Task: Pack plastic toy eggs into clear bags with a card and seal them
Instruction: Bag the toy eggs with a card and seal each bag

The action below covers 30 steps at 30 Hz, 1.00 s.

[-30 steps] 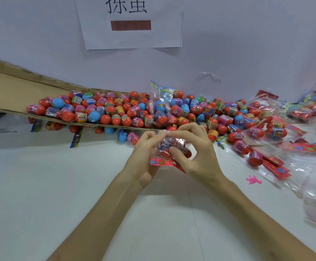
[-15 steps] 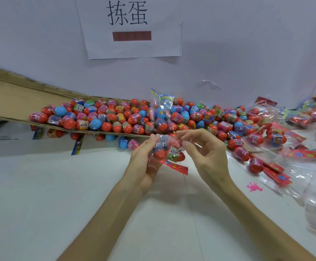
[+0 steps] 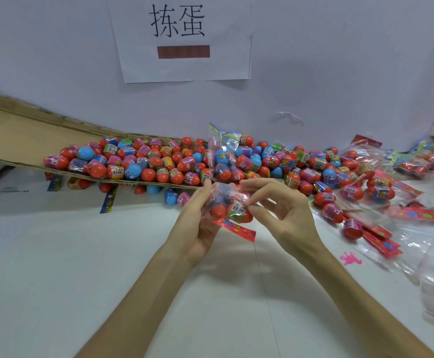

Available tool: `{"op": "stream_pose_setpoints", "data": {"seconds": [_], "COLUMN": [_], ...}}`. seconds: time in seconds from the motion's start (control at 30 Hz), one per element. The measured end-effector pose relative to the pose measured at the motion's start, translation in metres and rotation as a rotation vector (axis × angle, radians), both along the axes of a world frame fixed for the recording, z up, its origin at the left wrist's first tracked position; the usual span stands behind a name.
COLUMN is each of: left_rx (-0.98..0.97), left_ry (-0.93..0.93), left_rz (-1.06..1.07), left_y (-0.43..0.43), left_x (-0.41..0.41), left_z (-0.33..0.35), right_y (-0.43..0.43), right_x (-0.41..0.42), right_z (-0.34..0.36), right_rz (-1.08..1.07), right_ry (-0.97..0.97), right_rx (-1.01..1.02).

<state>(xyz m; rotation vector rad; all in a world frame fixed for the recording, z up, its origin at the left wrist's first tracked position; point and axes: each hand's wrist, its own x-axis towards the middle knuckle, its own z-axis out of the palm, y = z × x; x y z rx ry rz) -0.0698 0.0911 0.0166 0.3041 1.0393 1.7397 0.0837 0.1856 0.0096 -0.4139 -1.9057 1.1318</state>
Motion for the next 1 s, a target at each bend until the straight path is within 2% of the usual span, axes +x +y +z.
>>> {"op": "stream_pose_setpoints", "data": {"seconds": [0.2, 0.43, 0.63, 0.9, 1.0], "left_rx": [0.093, 0.103, 0.087, 0.112, 0.148], "left_ry": [0.022, -0.089, -0.103, -0.091, -0.1], "left_rz": [-0.019, -0.031, -0.021, -0.02, -0.026], "left_y": [-0.0009, -0.0011, -0.0028, -0.0067, -0.0085], "left_x": [-0.0041, -0.0079, -0.0072, -0.0084, -0.0066], "left_z": [-0.0008, -0.0029, -0.0025, -0.0002, 0.0005], "right_y": [0.0003, 0.0, 0.0, -0.004, -0.0079], "right_x": [-0.0022, 0.0012, 0.0024, -0.0004, -0.0049], "right_z": [0.0005, 0.0046, 0.0058, 0.0072, 0.0056], "right_rz": [-0.015, 0.076, 0.106, 0.195, 0.143], "right_ry": [0.01, 0.079, 0.096, 0.173, 0.204], "right_rx": [-0.031, -0.077, -0.112, -0.254, -0.357]}}
